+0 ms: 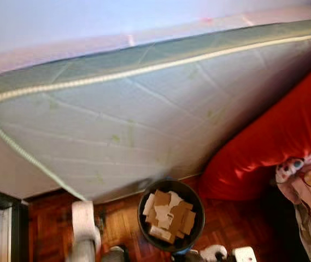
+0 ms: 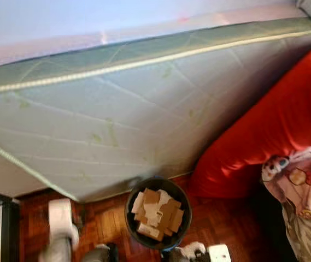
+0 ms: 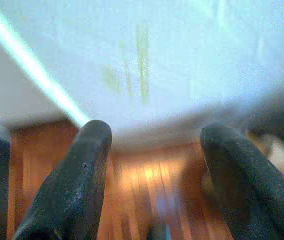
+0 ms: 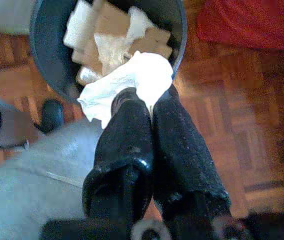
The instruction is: Clean up the room
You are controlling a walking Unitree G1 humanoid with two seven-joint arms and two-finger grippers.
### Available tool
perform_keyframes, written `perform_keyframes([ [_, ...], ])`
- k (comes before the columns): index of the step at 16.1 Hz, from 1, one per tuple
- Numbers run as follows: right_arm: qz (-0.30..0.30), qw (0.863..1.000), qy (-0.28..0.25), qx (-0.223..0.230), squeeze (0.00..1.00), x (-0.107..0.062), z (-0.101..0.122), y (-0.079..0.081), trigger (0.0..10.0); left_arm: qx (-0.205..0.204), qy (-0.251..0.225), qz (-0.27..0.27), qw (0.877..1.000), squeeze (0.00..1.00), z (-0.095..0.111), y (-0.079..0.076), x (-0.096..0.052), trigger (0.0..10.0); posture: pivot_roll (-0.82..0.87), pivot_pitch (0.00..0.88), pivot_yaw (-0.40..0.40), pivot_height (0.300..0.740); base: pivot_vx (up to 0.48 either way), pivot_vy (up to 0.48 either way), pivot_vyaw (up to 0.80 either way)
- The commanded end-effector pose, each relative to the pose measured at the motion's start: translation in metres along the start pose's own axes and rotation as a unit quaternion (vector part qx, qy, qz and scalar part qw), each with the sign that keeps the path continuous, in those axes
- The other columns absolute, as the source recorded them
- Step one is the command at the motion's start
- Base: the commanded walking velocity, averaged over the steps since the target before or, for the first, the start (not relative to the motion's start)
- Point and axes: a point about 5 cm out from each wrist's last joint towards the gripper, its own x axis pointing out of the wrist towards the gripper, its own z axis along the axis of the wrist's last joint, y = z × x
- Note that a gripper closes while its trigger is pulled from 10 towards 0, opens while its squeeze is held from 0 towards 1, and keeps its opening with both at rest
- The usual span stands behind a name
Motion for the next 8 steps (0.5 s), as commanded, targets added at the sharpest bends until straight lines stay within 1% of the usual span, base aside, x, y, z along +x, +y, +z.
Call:
perform_keyframes([
  [1,-0.011,1.0,0.014,0.017,0.0,-0.009,-0.011,-0.002,10.0,-0.004,0.025,0.002,1.0,0.0,-0.014,0.001,-0.01,10.0,0.14,0.283,-0.076,0.719,0.0,0.0,0.0],
  [2,-0.012,1.0,0.014,0.018,0.0,-0.008,-0.011,-0.002,10.0,-0.006,0.013,-0.002,1.0,0.0,-0.009,0.0,-0.008,10.0,0.14,0.283,-0.076,0.719,0.0,0.0,0.0],
  [3,-0.027,0.999,0.013,0.028,0.0,-0.008,-0.011,-0.004,10.0,-0.005,-0.022,-0.014,1.0,0.0,0.006,-0.008,-0.001,10.0,0.13,0.272,-0.074,0.719,0.0,0.0,0.0],
  [4,-0.033,0.999,0.012,0.039,0.0,-0.008,-0.011,-0.004,10.0,-0.007,-0.036,-0.019,0.999,0.0,0.013,-0.012,0.001,10.0,0.12,0.267,-0.071,0.719,0.0,0.0,0.0],
  [6,-0.034,0.997,0.011,0.062,0.0,-0.007,-0.012,-0.003,10.0,-0.008,-0.046,-0.024,0.999,0.0,0.02,-0.015,0.003,10.0,0.11,0.262,-0.064,0.719,0.0,0.0,0.0],
  [7,-0.035,0.997,0.012,0.061,0.0,-0.007,-0.012,-0.003,10.0,-0.007,-0.047,-0.028,0.998,0.0,0.02,-0.015,0.004,10.0,0.11,0.26,-0.063,0.719,0.0,0.0,0.0],
  [8,-0.029,0.998,-0.049,0.032,0.0,0.063,0.088,0.009,10.0,-0.007,-0.046,-0.03,0.998,0.0,0.02,-0.015,0.005,10.0,0.11,0.259,-0.062,0.719,0.0,0.0,0.0],
])
